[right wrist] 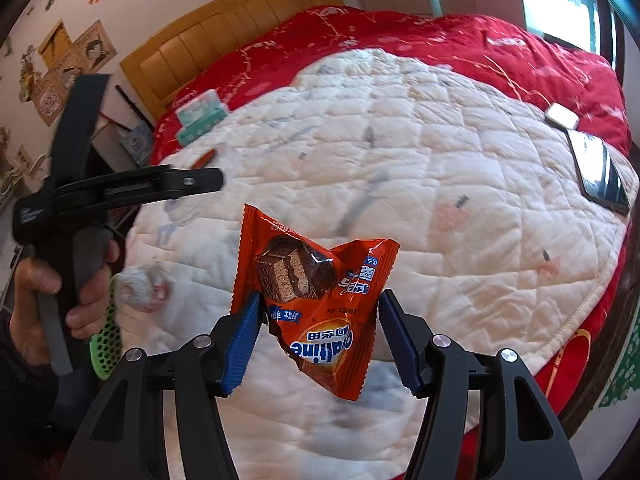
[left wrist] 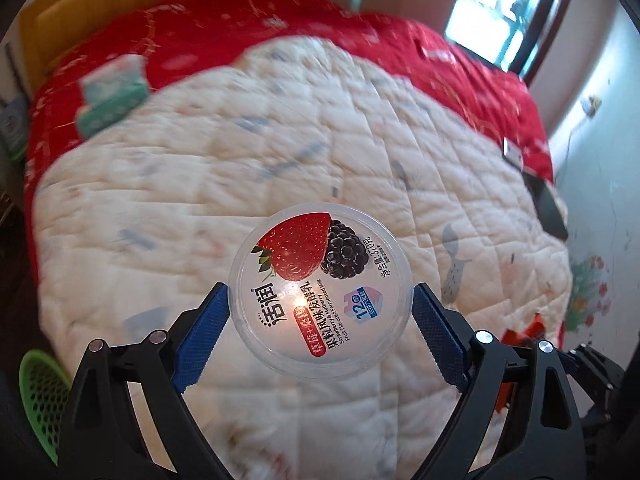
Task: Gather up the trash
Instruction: 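Grasp the round strawberry-print yogurt lid with the left tool and lift it, then drop the yogurt lid into the green basket while the right tool drops the Ovaltine wrapper in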
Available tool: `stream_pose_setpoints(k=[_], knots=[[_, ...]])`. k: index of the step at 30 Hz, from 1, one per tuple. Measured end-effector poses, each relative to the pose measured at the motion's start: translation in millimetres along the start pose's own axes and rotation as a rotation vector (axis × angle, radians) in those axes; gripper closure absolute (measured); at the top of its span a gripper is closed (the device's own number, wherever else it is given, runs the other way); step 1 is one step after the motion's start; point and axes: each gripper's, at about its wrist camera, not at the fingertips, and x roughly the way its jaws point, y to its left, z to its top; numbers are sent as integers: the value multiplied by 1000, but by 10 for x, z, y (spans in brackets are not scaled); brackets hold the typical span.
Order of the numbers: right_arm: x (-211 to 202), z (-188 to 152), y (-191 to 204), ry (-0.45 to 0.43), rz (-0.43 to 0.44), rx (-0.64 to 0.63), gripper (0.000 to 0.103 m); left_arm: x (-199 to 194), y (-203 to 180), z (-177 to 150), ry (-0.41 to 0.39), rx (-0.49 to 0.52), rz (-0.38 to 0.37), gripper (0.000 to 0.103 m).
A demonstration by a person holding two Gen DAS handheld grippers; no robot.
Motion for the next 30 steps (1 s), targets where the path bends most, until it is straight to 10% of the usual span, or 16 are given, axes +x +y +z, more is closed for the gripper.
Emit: stream_pose_setpoints(k=[15,30], knots=[[-27,119,1011,-8,131,-111,45,-1500,1221,-667,-197,-202,239,14],[220,195,1716,22,197,-193,45,-1691,2504,-1402,-157,-433,429,14]])
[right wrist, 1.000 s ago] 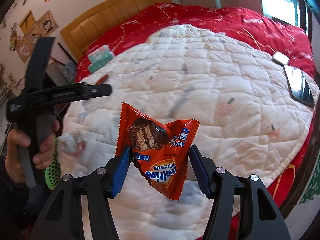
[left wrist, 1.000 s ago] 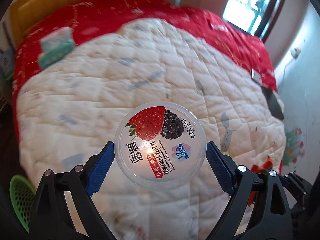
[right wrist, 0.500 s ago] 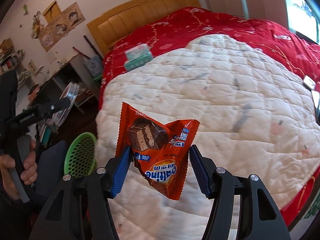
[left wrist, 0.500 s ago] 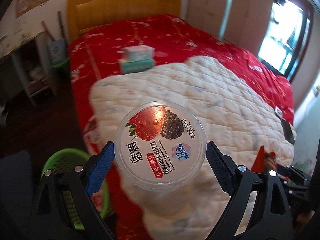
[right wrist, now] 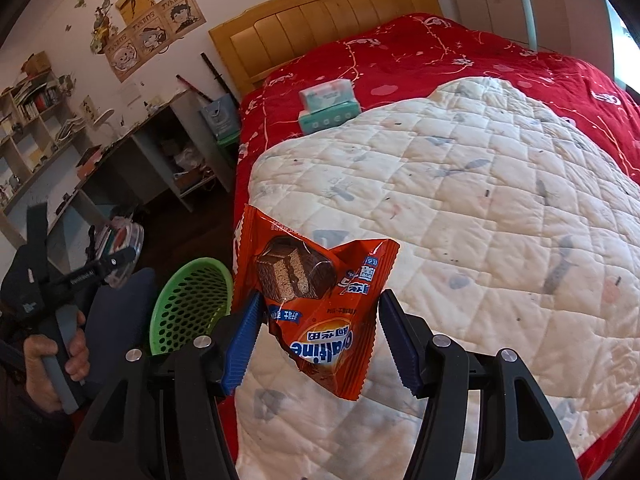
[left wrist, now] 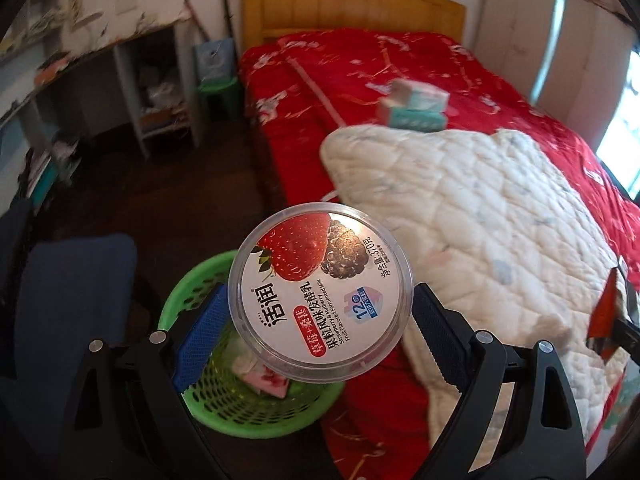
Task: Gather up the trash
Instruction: 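Drop the yogurt lid into the green basket while the right tool drops the Ovaltine wrapper in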
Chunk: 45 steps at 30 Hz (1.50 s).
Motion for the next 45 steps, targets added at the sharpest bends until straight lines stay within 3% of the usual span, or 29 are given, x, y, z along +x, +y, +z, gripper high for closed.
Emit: stream_pose_setpoints(k=[14,23,32,45], knots=[[294,16,242,45,15,-26,45,563,454,-186,130,-70,69,13],[358,18,321,50,19,-32,45,686,552,-228,161,-76,77,13],[464,-8,452,73,27,-53,45,565,669,-234,138,-93,66,12],[844,-36,1014,127,86,-135,45,105,1016,-312,60,-135,112,12]])
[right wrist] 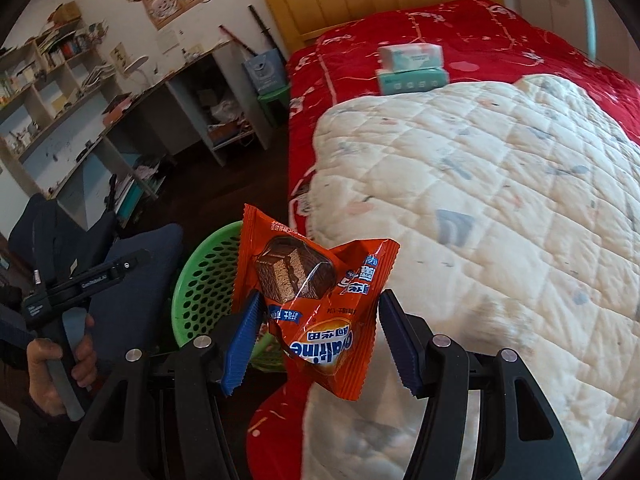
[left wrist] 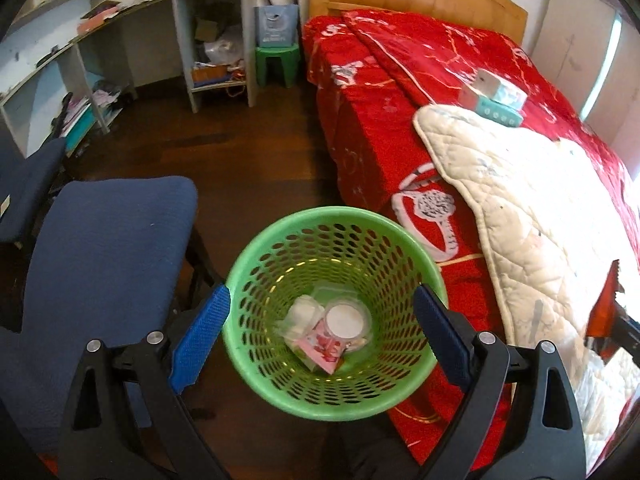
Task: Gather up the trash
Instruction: 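Drop the yogurt lid into the green basket while the right tool drops the Ovaltine wrapper in, then move the right tool to the crumpled white tissue while the left tool approaches the clear cup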
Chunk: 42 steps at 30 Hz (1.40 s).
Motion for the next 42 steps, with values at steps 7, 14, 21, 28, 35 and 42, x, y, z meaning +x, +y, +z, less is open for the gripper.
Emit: stream_pose_setpoints(k=[7,14,21,28,35,42], knots=[[276,63,297,27,37,-32,45,-98,214,0,-21,-36,15,12],[623,68,581,75,68,-52,45,-142,370,-9,-34,-66,20,12],[926,91,817,104,94,-47,43,-164,455,6,-40,-95,14,12],[1242,134,963,132,197,58,28,-189,482,27,-51,-110,11,12],[1095,133,935,112,200,64,23,-204,452,-15,-51,-96,5,12],[565,62,591,48,124,22,23,-230,135,-111,-47,-46,-48,12]])
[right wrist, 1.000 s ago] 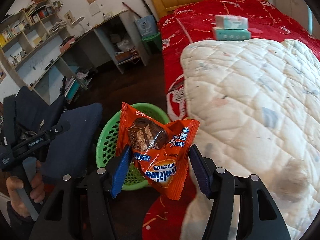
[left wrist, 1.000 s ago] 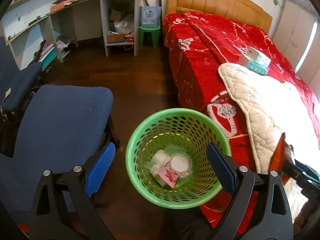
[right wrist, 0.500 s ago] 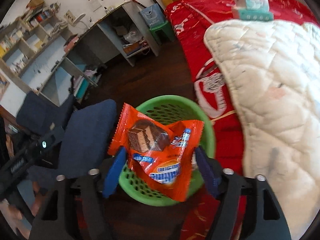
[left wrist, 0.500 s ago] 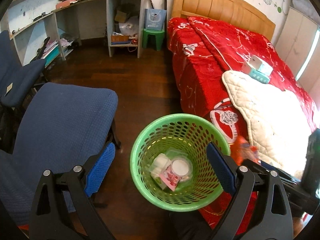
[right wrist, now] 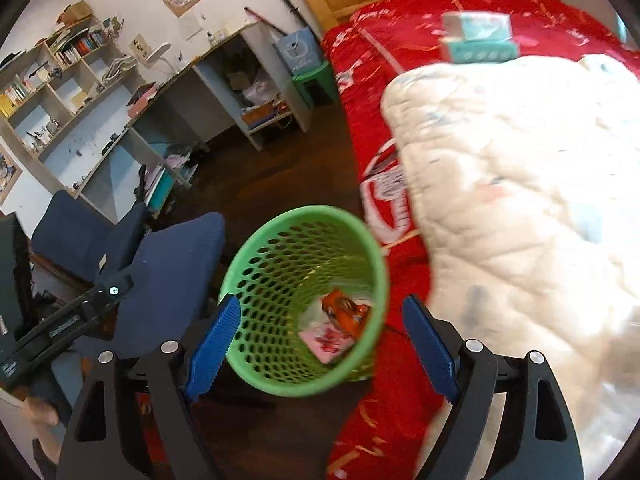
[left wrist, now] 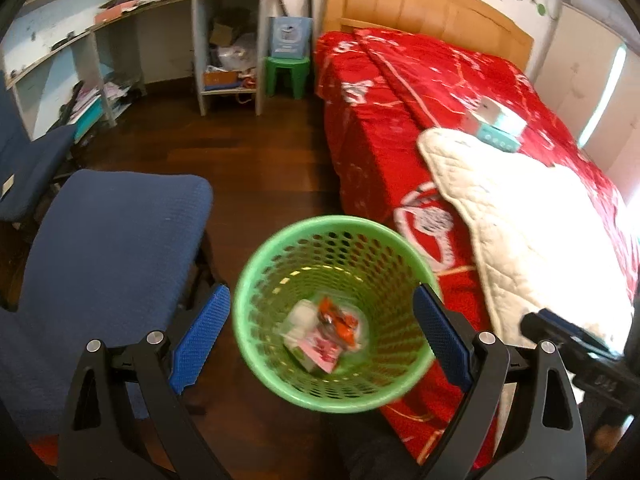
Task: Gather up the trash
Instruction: 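Move the right tool to the crumpled white tissue while the left tool approaches the clear cup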
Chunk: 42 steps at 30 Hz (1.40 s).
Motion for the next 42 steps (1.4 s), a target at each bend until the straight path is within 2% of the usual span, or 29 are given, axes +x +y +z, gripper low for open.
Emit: stream_pose_setpoints(k=[5,11,21,29,42], knots=[[-542,-86,-299,-63,-42,8,23,-22,-374,-99,4,66,-49,12],[-1155,-173,-699,-116,-73,32,24,-51,-867,-277,49,136,-137,12],[-1888,-251,-1353,-179,-229,81,27,-196,-1402,-546,79,217,-206,12],[-2060,-389,-1626,-190,-259,142,29,-290,-1622,-661,81,273,-253,12],[-2141,-554,-1722,-186,-253,180,32,-150,-1930,-876,105,324,-371,13]])
